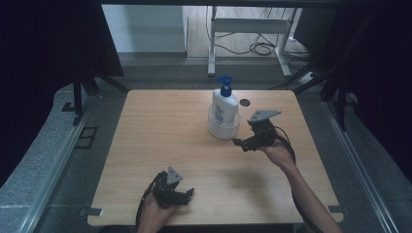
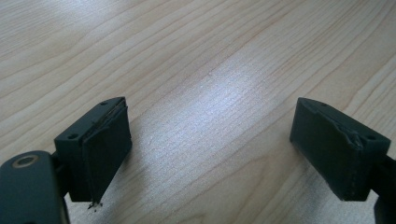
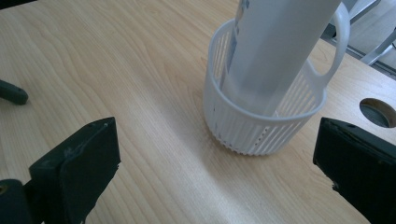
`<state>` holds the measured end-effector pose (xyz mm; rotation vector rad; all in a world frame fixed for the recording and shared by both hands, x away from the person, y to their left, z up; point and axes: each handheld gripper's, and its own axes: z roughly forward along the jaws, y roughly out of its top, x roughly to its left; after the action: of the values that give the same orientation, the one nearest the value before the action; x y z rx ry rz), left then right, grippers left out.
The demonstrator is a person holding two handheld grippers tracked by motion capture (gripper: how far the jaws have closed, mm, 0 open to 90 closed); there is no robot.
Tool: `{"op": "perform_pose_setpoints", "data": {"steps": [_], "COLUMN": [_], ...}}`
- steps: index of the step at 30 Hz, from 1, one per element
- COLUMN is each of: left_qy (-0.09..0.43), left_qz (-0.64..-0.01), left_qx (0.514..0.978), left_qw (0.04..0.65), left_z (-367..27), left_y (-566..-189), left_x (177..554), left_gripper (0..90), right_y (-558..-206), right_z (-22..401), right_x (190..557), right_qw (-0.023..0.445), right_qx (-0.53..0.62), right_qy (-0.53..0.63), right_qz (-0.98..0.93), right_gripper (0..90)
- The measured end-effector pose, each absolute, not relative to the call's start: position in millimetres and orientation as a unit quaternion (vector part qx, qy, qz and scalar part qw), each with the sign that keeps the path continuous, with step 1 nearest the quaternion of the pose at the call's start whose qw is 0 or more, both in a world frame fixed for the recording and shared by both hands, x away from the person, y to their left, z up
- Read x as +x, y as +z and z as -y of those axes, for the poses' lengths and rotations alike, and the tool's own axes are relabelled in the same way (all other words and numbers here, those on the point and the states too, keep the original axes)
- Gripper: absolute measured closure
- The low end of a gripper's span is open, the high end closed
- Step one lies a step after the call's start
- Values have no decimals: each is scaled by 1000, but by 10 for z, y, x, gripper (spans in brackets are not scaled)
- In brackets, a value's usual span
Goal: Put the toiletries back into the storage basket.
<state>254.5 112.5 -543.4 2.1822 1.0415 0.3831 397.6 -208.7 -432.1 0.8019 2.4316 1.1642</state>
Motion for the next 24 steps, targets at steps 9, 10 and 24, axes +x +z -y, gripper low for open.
{"op": "perform_pose_setpoints", "data": {"steps": [9, 10, 24], "left_qy": [147, 147, 147], "left_qz": [-400, -400, -400], "left_qx": [838, 838, 838], "left_qw": [340, 340, 340], "left_z": [-1125, -1125, -1125], "left_y": [-5434, -5434, -5434], "left_x": [2544, 2544, 2544], "left_gripper": [119, 119, 119], "right_y": [-4389, -4396, -4502], "right_z": [2150, 2160, 2269], "right_x": [3846, 3834, 3655], "right_qw": [161, 161, 155], "right_qx": [285, 286, 292], "right_qy": [406, 406, 407], "right_qz": [-853, -853, -851], "right_gripper": [21, 24, 34]}}
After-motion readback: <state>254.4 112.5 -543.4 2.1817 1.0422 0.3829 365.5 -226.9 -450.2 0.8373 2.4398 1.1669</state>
